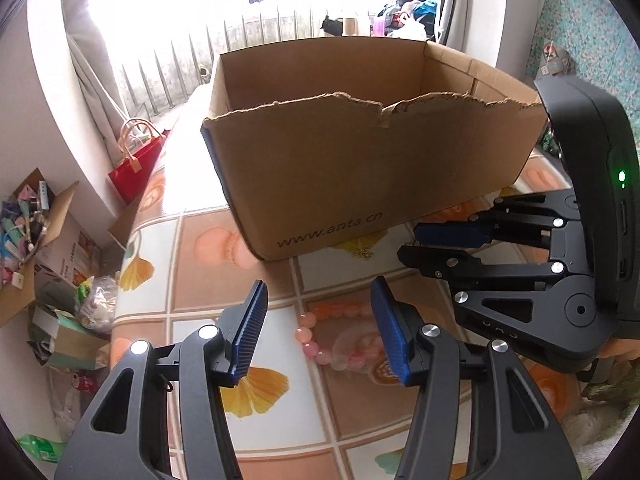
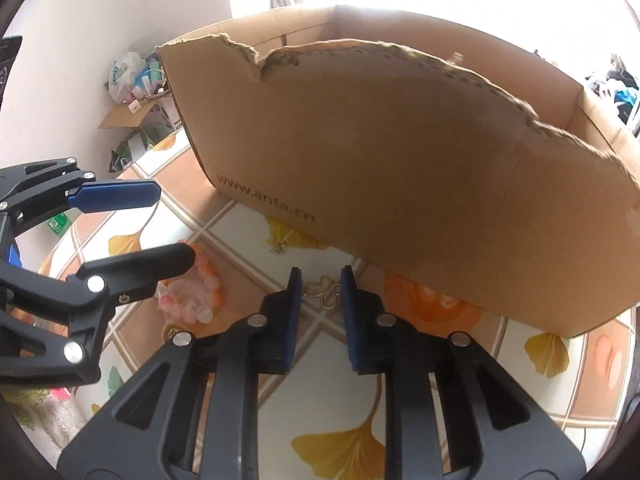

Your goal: Organize jewelry

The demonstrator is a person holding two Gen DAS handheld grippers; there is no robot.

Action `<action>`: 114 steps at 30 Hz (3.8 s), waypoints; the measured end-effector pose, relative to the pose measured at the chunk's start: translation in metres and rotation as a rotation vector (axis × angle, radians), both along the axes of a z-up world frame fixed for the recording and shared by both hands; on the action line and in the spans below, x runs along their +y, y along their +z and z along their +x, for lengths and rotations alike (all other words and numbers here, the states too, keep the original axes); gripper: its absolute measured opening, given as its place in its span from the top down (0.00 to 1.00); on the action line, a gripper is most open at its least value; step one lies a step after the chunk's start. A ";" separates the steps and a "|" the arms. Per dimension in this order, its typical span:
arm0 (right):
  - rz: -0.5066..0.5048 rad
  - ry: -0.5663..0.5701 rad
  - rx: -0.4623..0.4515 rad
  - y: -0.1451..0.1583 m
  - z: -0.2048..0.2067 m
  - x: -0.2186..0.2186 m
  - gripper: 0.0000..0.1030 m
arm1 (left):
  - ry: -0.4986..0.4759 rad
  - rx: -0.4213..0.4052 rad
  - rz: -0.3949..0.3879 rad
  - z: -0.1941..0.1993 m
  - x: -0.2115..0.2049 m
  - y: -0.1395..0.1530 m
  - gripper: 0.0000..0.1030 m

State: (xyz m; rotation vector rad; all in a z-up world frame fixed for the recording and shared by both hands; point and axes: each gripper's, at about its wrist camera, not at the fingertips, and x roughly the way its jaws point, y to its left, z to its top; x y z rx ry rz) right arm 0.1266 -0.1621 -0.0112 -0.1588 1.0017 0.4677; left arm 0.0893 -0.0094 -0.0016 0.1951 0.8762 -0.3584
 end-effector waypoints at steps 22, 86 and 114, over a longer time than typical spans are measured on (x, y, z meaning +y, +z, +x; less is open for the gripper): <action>0.049 -0.126 0.038 -0.005 -0.025 -0.035 0.82 | -0.051 0.080 0.006 0.040 -0.039 -0.025 0.82; 0.005 -0.141 0.047 0.003 -0.036 -0.055 1.00 | -0.169 0.116 -0.085 -0.015 -0.047 -0.018 0.96; 0.098 -0.155 0.093 0.016 -0.047 -0.080 0.73 | -0.218 0.141 0.094 -0.018 -0.066 -0.027 0.87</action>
